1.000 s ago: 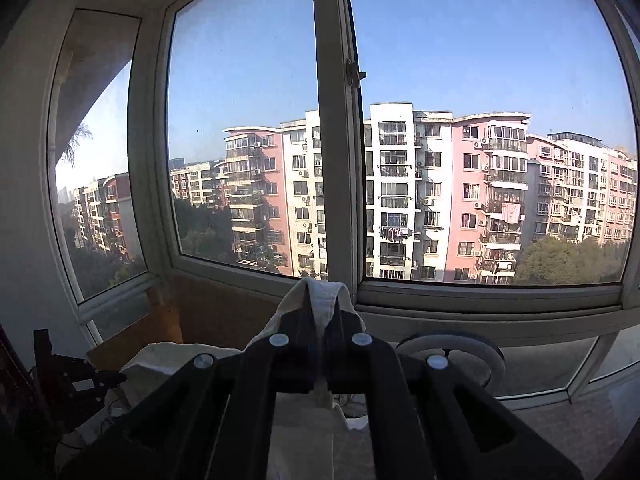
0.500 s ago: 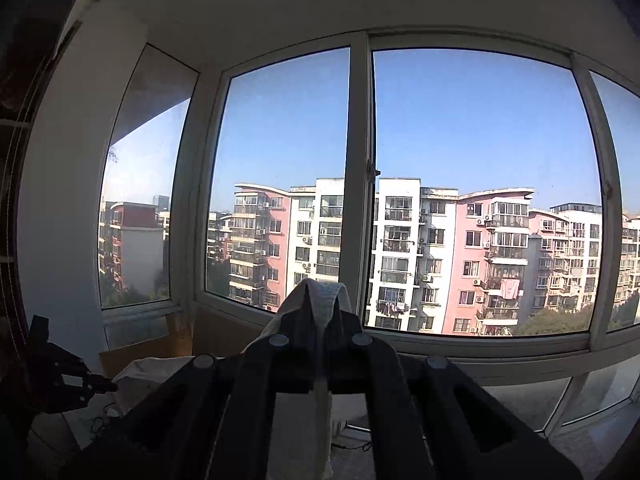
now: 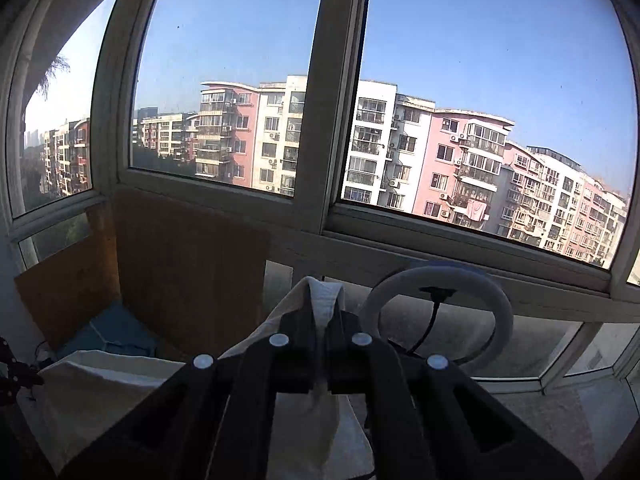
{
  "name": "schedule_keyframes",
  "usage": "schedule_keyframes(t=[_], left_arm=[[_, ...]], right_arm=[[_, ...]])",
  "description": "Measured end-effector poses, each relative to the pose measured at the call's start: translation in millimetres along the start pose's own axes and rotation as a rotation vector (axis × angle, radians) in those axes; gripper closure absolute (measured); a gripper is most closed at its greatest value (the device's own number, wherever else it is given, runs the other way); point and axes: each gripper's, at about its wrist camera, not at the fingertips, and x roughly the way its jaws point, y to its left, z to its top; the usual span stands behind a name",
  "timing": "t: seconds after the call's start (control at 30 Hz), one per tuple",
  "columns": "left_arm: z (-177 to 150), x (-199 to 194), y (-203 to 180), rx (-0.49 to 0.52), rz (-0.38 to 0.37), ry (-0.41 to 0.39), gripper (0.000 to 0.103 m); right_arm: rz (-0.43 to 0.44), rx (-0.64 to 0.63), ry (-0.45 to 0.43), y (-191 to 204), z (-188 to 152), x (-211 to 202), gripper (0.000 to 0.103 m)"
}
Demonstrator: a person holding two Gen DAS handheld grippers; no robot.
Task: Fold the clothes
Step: 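Lift the white shirt high with both grippers and shake it to hang straight, then lay the white shirt flat on the blanket and open both grippers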
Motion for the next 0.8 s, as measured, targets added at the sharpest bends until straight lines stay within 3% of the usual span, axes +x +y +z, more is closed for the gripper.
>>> schedule_keyframes(t=[0.13, 0.2, 0.27, 0.33, 0.43, 0.53, 0.7, 0.8], left_arm=[[-11.5, 129.8, 15.0, -0.053, -0.052, 0.140, 0.102], [-18.2, 191.0, 21.3, -0.083, -0.084, 0.202, 0.102], [-24.8, 242.7, 26.9, -0.100, -0.100, 0.266, 0.102], [-29.6, 278.4, 35.7, -0.142, -0.124, 0.315, 0.102], [-30.6, 292.3, 50.8, -0.150, -0.146, 0.338, 0.098], [-33.9, 285.3, 62.3, -0.176, -0.176, 0.343, 0.091], [-49.4, 238.3, 65.7, -0.156, -0.164, 0.313, 0.091], [-77.8, 198.0, 75.4, -0.184, -0.162, 0.311, 0.090]], right_arm=[[-0.077, -0.121, 0.194, 38.9, -40.9, 151.8, 0.100], [-0.061, -0.166, 0.366, 55.6, -78.3, 219.5, 0.100], [-0.030, -0.181, 0.516, 63.9, -121.6, 263.6, 0.099], [-0.011, -0.196, 0.594, 67.2, -154.7, 283.3, 0.098], [0.006, -0.179, 0.641, 57.7, -172.0, 288.4, 0.093], [0.023, -0.109, 0.617, 37.9, -157.4, 275.3, 0.084], [0.057, -0.007, 0.513, 2.5, -130.8, 203.4, 0.080], [0.114, 0.045, 0.457, -9.0, -126.7, 148.2, 0.075]])
